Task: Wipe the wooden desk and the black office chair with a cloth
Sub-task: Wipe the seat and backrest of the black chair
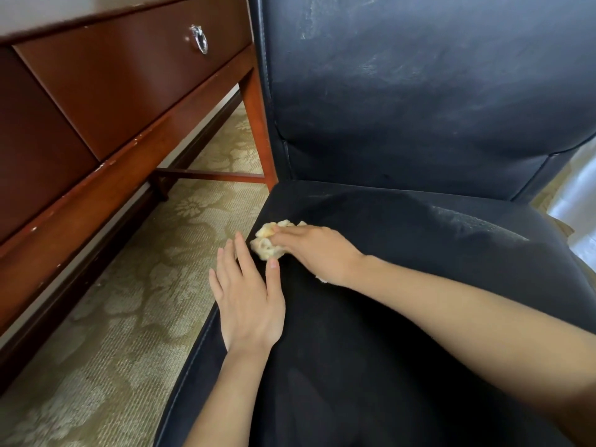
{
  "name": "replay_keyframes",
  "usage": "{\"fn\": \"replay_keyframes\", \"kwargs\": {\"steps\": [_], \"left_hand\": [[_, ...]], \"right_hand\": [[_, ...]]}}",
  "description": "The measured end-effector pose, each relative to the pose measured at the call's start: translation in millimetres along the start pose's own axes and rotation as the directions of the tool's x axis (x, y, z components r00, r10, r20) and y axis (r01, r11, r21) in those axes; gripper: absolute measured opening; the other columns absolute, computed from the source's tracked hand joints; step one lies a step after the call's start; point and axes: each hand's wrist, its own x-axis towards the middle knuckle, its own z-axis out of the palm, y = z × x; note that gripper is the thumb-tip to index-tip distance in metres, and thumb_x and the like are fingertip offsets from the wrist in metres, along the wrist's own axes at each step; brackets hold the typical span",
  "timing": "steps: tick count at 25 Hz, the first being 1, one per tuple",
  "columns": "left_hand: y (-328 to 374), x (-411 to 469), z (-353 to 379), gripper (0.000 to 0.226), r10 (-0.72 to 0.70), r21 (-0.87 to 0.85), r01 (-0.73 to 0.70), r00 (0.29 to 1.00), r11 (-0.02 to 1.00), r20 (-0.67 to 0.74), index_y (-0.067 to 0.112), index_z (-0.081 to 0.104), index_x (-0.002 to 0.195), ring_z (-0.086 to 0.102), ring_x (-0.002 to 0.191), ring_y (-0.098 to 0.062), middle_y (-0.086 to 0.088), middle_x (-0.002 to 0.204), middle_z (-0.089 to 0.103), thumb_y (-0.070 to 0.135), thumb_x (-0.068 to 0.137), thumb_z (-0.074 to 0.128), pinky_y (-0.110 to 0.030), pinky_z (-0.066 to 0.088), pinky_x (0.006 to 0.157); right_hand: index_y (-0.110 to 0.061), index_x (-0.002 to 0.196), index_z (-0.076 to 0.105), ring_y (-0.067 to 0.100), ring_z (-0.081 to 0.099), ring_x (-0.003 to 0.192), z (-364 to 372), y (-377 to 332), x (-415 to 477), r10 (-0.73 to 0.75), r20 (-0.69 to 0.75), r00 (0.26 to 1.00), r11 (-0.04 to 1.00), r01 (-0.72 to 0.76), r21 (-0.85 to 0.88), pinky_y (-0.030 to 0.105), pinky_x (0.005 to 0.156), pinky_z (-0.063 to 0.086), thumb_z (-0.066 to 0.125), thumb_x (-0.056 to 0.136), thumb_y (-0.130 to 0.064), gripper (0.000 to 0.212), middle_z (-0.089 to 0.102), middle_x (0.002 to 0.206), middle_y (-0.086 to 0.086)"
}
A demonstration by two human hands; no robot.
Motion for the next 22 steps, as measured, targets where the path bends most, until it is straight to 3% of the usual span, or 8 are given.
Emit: {"fn": "replay_keyframes", "kwargs": {"steps": [3, 5, 8, 12, 15, 18, 22], "left_hand": [[0, 1, 1, 0.079, -0.010, 0.039, 0.010, 1.000, 0.999, 0.010, 0.017, 0.004, 0.151, 0.001, 0.146, -0.017, -0.003, 0.158, 0.011, 0.059, 0.085, -0.002, -0.038, -0.002, 0.119], [0, 2, 2, 0.082, -0.012, 0.057, 0.011, 1.000, 0.998, 0.017, 0.017, 0.004, 0.151, 0.001, 0.146, -0.017, -0.003, 0.158, 0.011, 0.061, 0.083, -0.005, -0.038, -0.003, 0.119], [0, 3, 2, 0.083, -0.012, 0.059, 0.010, 1.000, 0.998, 0.022, 0.017, 0.003, 0.152, 0.000, 0.146, -0.017, -0.002, 0.158, 0.011, 0.062, 0.082, -0.006, -0.037, -0.004, 0.118], [-1, 5, 3, 0.082, -0.001, 0.042, 0.000, 0.999, 0.999, 0.038, 0.018, 0.001, 0.152, -0.001, 0.146, -0.016, -0.001, 0.158, 0.010, 0.062, 0.083, -0.006, -0.037, -0.003, 0.119], [-3, 6, 4, 0.077, 0.009, 0.031, -0.010, 0.999, 0.999, 0.035, 0.019, -0.002, 0.151, -0.002, 0.146, -0.015, 0.000, 0.159, 0.009, 0.063, 0.088, -0.004, -0.037, -0.002, 0.119], [-5, 5, 6, 0.077, 0.016, 0.023, -0.017, 1.000, 1.000, 0.026, 0.020, -0.004, 0.151, -0.005, 0.146, -0.013, 0.001, 0.159, 0.006, 0.060, 0.085, -0.003, -0.035, -0.005, 0.118], [-5, 5, 5, 0.077, 0.017, 0.016, -0.017, 1.000, 1.000, 0.023, 0.022, -0.007, 0.151, -0.006, 0.145, -0.011, 0.003, 0.159, 0.004, 0.061, 0.085, -0.004, -0.030, -0.010, 0.116]], "right_hand": [[-0.026, 0.133, 0.040, 0.029, 0.061, 0.091, -10, 39, 8, 0.177, -0.023, 0.984, 0.982, -0.178, -0.070, 0.033, 0.068, 0.044, 0.056, 0.082, 0.001, 0.060, 0.057, 0.121, 0.005], [-0.023, 0.127, 0.043, 0.027, 0.057, 0.080, -16, 63, 14, 0.299, -0.020, 0.954, 0.954, -0.299, -0.026, 0.032, 0.064, 0.045, 0.051, 0.081, 0.004, 0.054, 0.057, 0.116, 0.008], [-0.023, 0.115, 0.050, 0.032, 0.056, 0.087, -24, 95, 21, 0.427, -0.073, 0.901, 0.904, -0.426, 0.035, 0.033, 0.070, 0.046, 0.049, 0.084, 0.002, 0.040, 0.059, 0.113, 0.010], [-0.019, 0.121, 0.053, 0.038, 0.055, 0.099, -22, 113, 34, 0.544, -0.163, 0.823, 0.835, -0.550, 0.011, 0.036, 0.079, 0.043, 0.048, 0.086, 0.005, 0.043, 0.059, 0.117, 0.014], [-0.022, 0.120, 0.055, 0.035, 0.055, 0.100, -16, 109, 41, 0.547, -0.216, 0.809, 0.835, -0.546, 0.072, 0.031, 0.073, 0.035, 0.040, 0.088, 0.004, 0.044, 0.062, 0.116, 0.011], [-0.024, 0.129, 0.052, 0.036, 0.054, 0.109, -13, 103, 51, 0.478, -0.183, 0.859, 0.878, -0.468, 0.097, 0.035, 0.083, 0.040, 0.041, 0.093, -0.002, 0.044, 0.057, 0.128, 0.010], [-0.022, 0.130, 0.049, 0.035, 0.058, 0.096, -11, 90, 90, 0.395, -0.090, 0.914, 0.917, -0.386, 0.103, 0.034, 0.078, 0.044, 0.041, 0.094, -0.001, 0.042, 0.060, 0.116, 0.013]]}}
